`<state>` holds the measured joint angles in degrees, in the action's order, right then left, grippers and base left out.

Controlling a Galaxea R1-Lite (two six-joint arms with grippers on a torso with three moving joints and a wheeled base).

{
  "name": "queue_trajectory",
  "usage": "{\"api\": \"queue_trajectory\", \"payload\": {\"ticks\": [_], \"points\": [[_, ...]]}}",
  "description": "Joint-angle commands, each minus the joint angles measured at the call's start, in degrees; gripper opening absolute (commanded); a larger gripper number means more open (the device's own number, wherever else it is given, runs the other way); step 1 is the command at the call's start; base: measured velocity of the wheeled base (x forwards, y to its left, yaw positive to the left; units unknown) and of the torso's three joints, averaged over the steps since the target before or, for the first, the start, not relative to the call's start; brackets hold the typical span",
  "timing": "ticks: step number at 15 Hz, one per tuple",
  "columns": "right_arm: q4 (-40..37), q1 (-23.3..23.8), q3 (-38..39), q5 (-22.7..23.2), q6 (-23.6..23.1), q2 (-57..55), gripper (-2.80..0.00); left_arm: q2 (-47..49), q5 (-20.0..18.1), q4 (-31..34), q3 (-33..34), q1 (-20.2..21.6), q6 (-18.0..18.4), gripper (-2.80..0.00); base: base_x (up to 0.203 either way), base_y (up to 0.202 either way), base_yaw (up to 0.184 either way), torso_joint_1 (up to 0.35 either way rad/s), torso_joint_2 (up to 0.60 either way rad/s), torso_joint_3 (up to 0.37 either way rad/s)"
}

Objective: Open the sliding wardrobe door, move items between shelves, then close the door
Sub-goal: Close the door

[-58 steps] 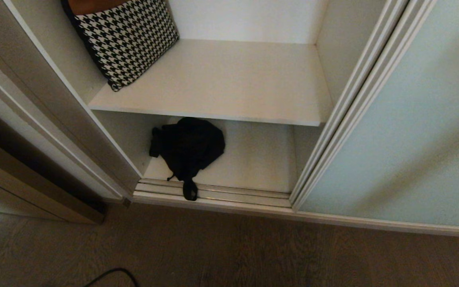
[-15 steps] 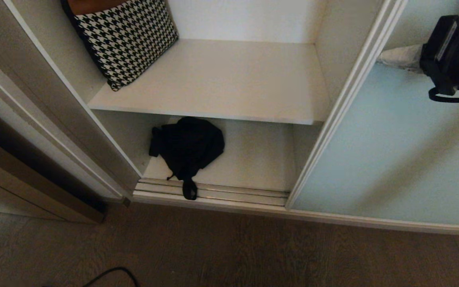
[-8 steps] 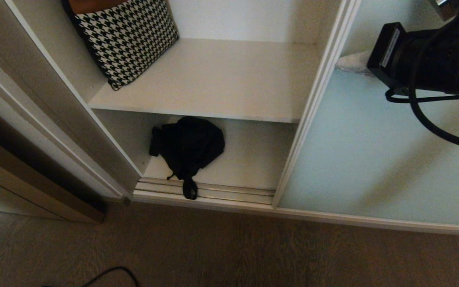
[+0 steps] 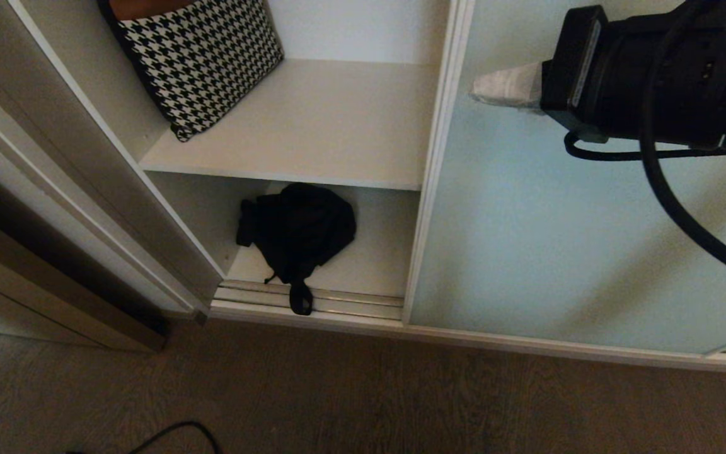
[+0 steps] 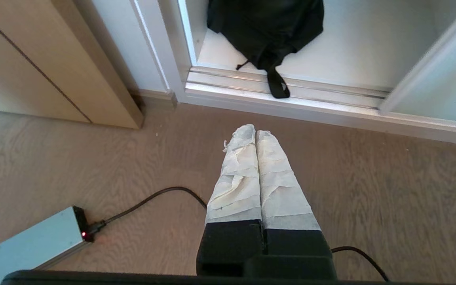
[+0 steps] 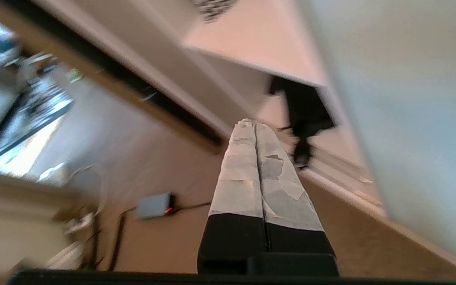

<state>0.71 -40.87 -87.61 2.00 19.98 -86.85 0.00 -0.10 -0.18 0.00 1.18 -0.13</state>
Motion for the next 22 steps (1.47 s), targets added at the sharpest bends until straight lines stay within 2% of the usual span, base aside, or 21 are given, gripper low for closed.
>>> {"api": "queue_trajectory", "payload": {"ticks": [1,3,6,9,10,15,19,22], "points": [[-0.02,-3.41,2.17,0.27,0.12,4.65,-2.80,0.09,0.01,0.01,0.00,0.05,-0.04,-2.80,0.000,0.000,0.000,0.000,0.00,0.000],[0.00,-5.73,4.76,0.61,-0.17,7.25,-2.80,0.09,0.01,0.01,0.05,0.05,-0.04,-2.80,0.000,0.000,0.000,0.000,0.00,0.000],[0.00,-5.89,8.42,0.64,-0.21,11.10,-2.80,0.09,0.01,0.01,0.03,0.05,-0.04,-2.80,0.000,0.000,0.000,0.000,0.00,0.000],[-0.23,-5.27,10.97,-0.07,-0.06,15.31,-2.80,0.09,0.01,0.01,0.09,0.05,-0.04,-2.80,0.000,0.000,0.000,0.000,0.00,0.000],[-0.54,-3.46,11.35,-0.61,0.01,16.86,-2.80,0.09,0.01,0.01,0.00,0.05,-0.04,-2.80,0.000,0.000,0.000,0.000,0.00,0.000],[-4.39,14.04,8.55,-1.73,-0.03,23.17,-2.80,0.09,0.01,0.01,0.00,0.05,-0.04,-2.80,0.000,0.000,0.000,0.000,0.00,0.000],[-8.23,29.81,7.97,-2.04,0.56,25.83,-2.80,0.09,0.01,0.01,0.00,0.05,-0.04,-2.80,0.000,0.000,0.000,0.000,0.00,0.000],[-9.11,36.82,7.90,-2.65,1.16,25.20,-2.80,0.09,0.01,0.01,0.08,0.05,-0.04,-2.80,0.000,0.000,0.000,0.000,0.00,0.000]]}}
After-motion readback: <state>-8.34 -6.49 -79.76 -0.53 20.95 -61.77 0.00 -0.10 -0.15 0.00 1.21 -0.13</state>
